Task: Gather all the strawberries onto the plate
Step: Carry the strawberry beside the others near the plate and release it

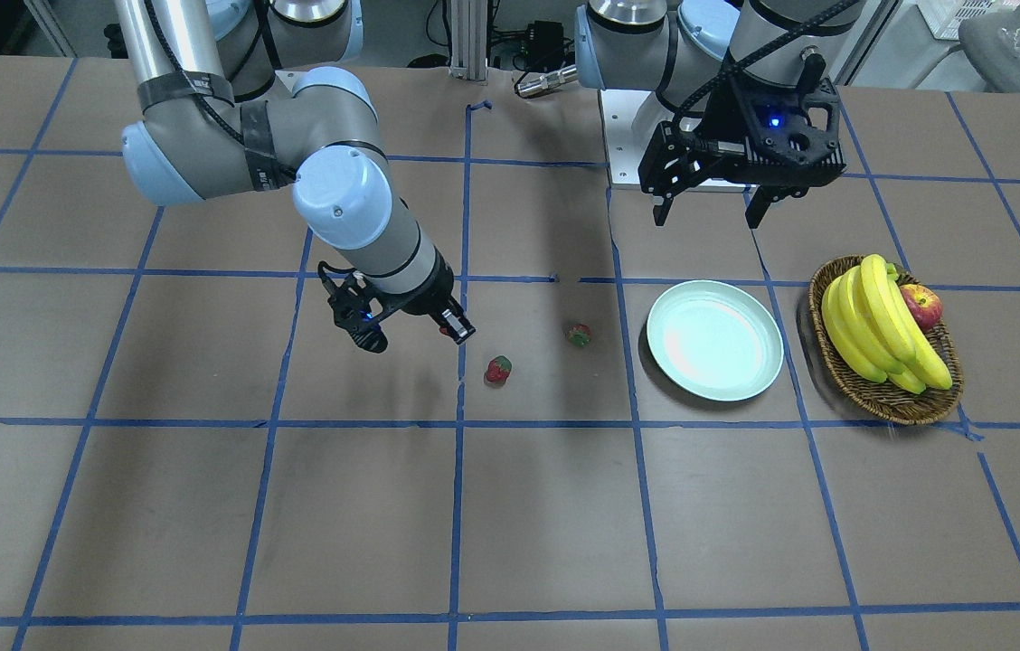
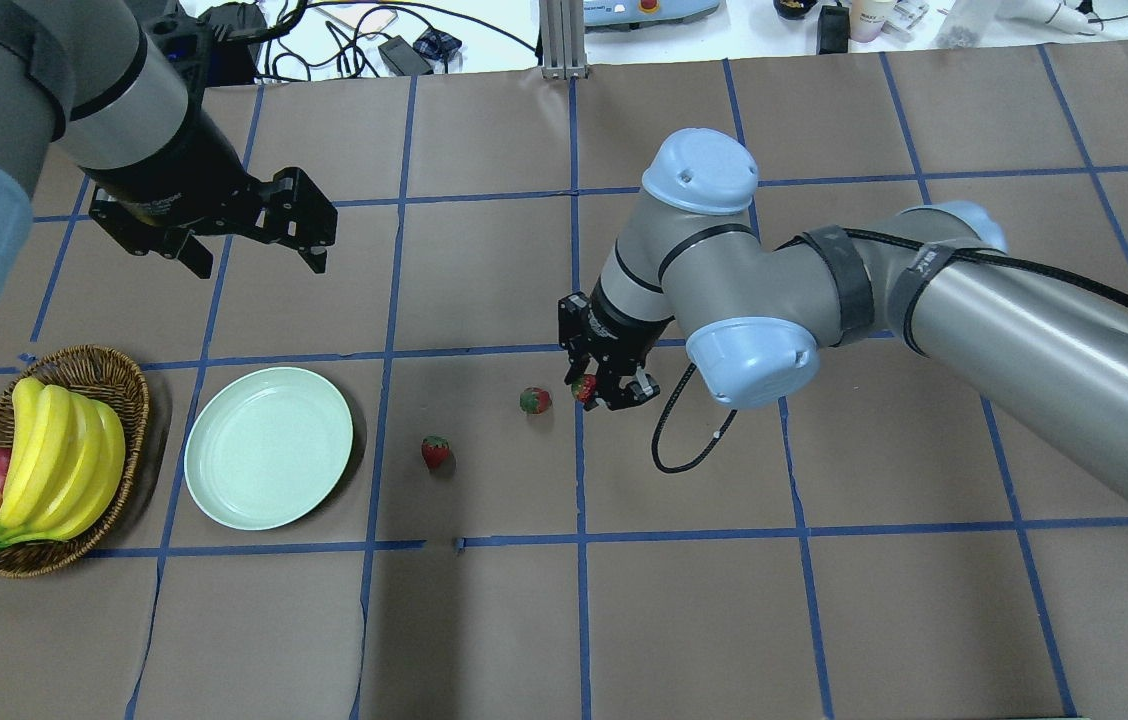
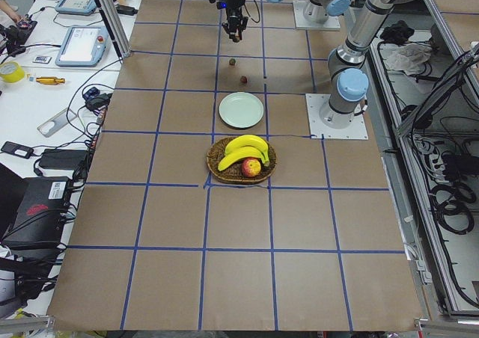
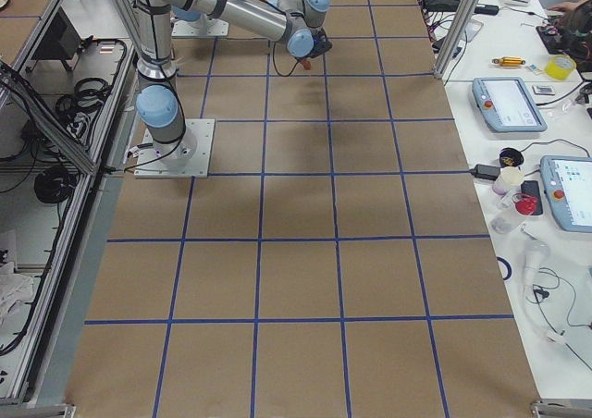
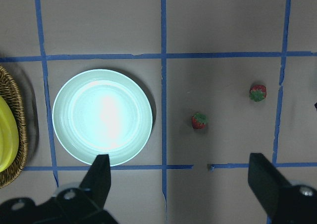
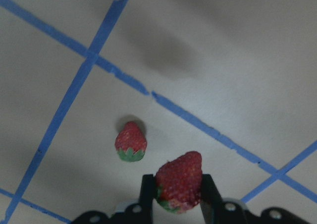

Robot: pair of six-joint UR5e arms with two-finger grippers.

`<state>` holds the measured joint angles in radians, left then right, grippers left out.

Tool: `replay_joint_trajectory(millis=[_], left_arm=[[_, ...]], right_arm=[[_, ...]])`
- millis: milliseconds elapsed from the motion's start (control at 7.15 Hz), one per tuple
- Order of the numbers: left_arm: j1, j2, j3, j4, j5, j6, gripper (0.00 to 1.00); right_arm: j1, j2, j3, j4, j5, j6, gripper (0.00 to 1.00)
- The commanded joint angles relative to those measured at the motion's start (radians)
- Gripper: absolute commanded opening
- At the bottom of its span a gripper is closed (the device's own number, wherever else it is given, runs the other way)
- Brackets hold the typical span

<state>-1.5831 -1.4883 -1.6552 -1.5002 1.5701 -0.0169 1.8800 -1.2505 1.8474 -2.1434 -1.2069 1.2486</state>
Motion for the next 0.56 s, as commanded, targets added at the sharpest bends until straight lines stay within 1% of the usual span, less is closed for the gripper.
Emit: replay_joint_trajectory(millis=[0, 280, 420], left_arm=[[0.000, 0.000, 0.000, 0.000, -0.001, 0.000, 1.00], [0.000, 0.000, 0.000, 0.000, -0.001, 0.000, 1.00], [0.002, 0.000, 0.000, 0.000, 0.001, 0.000, 1.00]], right_arm=[[0.063, 0.113, -0.049, -0.099, 0.038, 0.011, 0.00], [0.087, 0.160, -0.065, -0.119, 0.078, 0.009, 0.00], [0.090, 0.166, -0.065, -0.118, 0.079, 0.009, 0.26]])
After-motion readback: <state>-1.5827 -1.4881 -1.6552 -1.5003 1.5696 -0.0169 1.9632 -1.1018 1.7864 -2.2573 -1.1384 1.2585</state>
